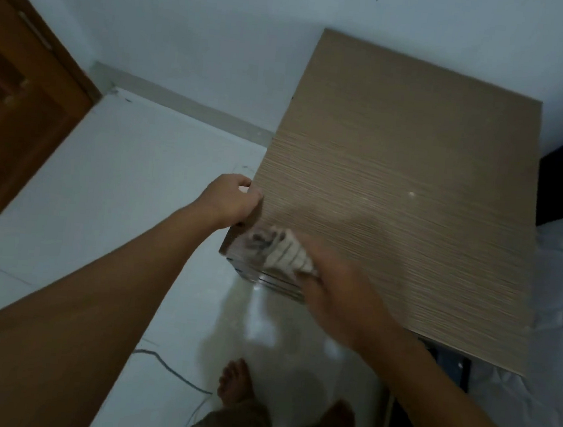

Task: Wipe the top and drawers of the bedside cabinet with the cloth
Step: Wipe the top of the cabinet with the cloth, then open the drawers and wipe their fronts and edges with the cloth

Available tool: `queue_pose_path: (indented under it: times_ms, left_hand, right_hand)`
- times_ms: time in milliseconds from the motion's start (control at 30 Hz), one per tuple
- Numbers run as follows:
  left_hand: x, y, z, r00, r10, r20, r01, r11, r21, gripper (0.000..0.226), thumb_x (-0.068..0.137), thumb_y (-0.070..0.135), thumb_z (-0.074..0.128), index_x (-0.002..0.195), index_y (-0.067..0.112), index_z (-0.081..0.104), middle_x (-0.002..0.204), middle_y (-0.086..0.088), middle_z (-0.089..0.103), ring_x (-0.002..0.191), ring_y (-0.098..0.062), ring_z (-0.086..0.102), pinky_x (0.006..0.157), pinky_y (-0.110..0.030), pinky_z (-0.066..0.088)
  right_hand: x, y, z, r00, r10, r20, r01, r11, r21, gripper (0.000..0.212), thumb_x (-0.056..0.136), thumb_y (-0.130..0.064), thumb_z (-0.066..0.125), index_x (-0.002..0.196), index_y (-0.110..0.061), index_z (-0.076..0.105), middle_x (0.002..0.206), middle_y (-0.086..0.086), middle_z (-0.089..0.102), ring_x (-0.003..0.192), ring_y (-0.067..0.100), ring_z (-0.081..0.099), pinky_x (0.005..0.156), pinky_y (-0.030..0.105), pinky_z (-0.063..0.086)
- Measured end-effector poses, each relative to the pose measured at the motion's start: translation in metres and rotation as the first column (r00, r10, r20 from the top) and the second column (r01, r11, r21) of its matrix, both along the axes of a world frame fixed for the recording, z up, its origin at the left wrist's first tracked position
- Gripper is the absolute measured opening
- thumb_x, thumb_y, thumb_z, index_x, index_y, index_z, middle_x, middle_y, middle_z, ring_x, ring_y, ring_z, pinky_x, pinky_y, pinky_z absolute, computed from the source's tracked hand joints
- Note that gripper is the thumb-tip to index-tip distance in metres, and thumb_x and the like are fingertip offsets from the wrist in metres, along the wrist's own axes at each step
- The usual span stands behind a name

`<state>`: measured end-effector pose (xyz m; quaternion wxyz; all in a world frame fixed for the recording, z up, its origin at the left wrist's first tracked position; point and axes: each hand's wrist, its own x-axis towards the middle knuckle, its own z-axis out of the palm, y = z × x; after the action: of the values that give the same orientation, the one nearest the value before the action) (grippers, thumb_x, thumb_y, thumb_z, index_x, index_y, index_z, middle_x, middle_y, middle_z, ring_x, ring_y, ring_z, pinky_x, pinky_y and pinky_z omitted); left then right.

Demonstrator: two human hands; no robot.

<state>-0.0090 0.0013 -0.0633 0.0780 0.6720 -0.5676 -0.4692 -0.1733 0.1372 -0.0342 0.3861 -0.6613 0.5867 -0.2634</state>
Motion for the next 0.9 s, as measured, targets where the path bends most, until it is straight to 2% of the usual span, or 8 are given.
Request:
queue_pose_path:
  times_ms: [133, 267, 400, 533, 633, 733, 800, 900]
  left_hand:
    - [-0.017, 0.007, 0.001, 0.987, -0.049, 0.151, 0.064, 0.993, -0.100, 0.041, 0.091, 0.041, 0.057, 0.123, 0.016, 0.058, 0.125, -0.009, 0.063, 0.109, -0.028, 0.059, 0.087, -0.030, 0.043]
    - [-0.032, -0.008, -0.014, 0.982, -0.011, 0.190, 0.050, 0.978, -0.200, 0.050, 0.089, 0.052, 0.053, 0.125, 0.018, 0.056, 0.128, -0.008, 0.061, 0.111, -0.028, 0.058, 0.094, -0.037, 0.047]
    - [-0.054, -0.038, -0.028, 0.967, 0.033, 0.252, 0.058, 0.938, -0.343, 0.061, 0.091, 0.054, 0.049, 0.133, 0.010, 0.051, 0.137, -0.012, 0.055, 0.122, -0.032, 0.053, 0.099, -0.039, 0.044]
    - [-0.069, -0.069, -0.038, 0.952, 0.054, 0.303, 0.098, 0.880, -0.465, 0.069, 0.085, 0.062, 0.046, 0.127, 0.009, 0.056, 0.128, -0.013, 0.060, 0.113, -0.033, 0.058, 0.096, -0.045, 0.048]
    - [-0.076, -0.086, -0.040, 0.939, 0.056, 0.340, 0.130, 0.856, -0.500, 0.071, 0.081, 0.065, 0.045, 0.115, 0.006, 0.061, 0.115, -0.013, 0.065, 0.099, -0.032, 0.062, 0.087, -0.042, 0.052]
    - [-0.079, -0.094, -0.041, 0.938, 0.050, 0.343, 0.159, 0.818, -0.552, 0.060, 0.082, 0.063, 0.048, 0.091, 0.006, 0.062, 0.103, -0.013, 0.064, 0.090, -0.030, 0.061, 0.078, -0.038, 0.051]
    - [-0.078, -0.090, -0.045, 0.935, 0.047, 0.352, 0.177, 0.797, -0.578, 0.053, 0.085, 0.060, 0.051, 0.081, 0.008, 0.060, 0.101, -0.012, 0.064, 0.089, -0.029, 0.060, 0.080, -0.038, 0.051]
    - [-0.072, -0.071, -0.051, 0.924, 0.052, 0.378, 0.192, 0.792, -0.579, 0.060, 0.078, 0.062, 0.052, 0.104, 0.009, 0.061, 0.106, -0.009, 0.065, 0.091, -0.027, 0.062, 0.084, -0.038, 0.053]
  right_hand:
    - [-0.053, -0.015, 0.013, 0.955, -0.258, 0.144, 0.255, 0.966, 0.043, 0.023, 0.097, -0.016, 0.053, 0.101, -0.036, 0.064, 0.094, -0.016, 0.069, 0.081, -0.003, 0.064, 0.071, 0.014, 0.049]
    - [-0.090, -0.042, 0.008, 0.890, -0.377, 0.256, 0.380, 0.924, 0.041, 0.027, 0.097, -0.013, 0.051, 0.099, -0.036, 0.065, 0.098, -0.010, 0.072, 0.092, 0.010, 0.068, 0.085, 0.032, 0.053]
    - [-0.119, -0.079, 0.002, 0.869, -0.397, 0.295, 0.430, 0.901, -0.056, 0.022, 0.097, -0.012, 0.050, 0.105, -0.025, 0.066, 0.097, -0.007, 0.072, 0.084, 0.006, 0.067, 0.071, 0.018, 0.053]
    - [-0.140, -0.109, -0.004, 0.895, -0.349, 0.278, 0.409, 0.889, -0.203, 0.020, 0.097, -0.015, 0.051, 0.102, -0.022, 0.069, 0.099, -0.002, 0.072, 0.091, 0.015, 0.067, 0.078, 0.029, 0.051]
    - [-0.152, -0.116, 0.000, 0.914, -0.324, 0.244, 0.387, 0.878, -0.282, 0.018, 0.097, -0.018, 0.050, 0.091, -0.023, 0.066, 0.093, -0.002, 0.071, 0.083, 0.015, 0.067, 0.067, 0.027, 0.049]
    - [-0.160, -0.112, 0.005, 0.922, -0.296, 0.250, 0.371, 0.859, -0.353, 0.017, 0.097, -0.019, 0.051, 0.094, -0.022, 0.068, 0.097, 0.000, 0.073, 0.090, 0.018, 0.070, 0.078, 0.034, 0.056]
    - [-0.162, -0.101, 0.008, 0.924, -0.278, 0.262, 0.366, 0.843, -0.395, 0.017, 0.097, -0.017, 0.052, 0.095, -0.023, 0.068, 0.099, 0.000, 0.073, 0.092, 0.018, 0.070, 0.083, 0.036, 0.056]
    - [-0.154, -0.075, 0.012, 0.920, -0.267, 0.288, 0.373, 0.820, -0.434, 0.018, 0.097, -0.016, 0.051, 0.093, -0.022, 0.068, 0.099, 0.000, 0.073, 0.093, 0.019, 0.070, 0.085, 0.037, 0.057]
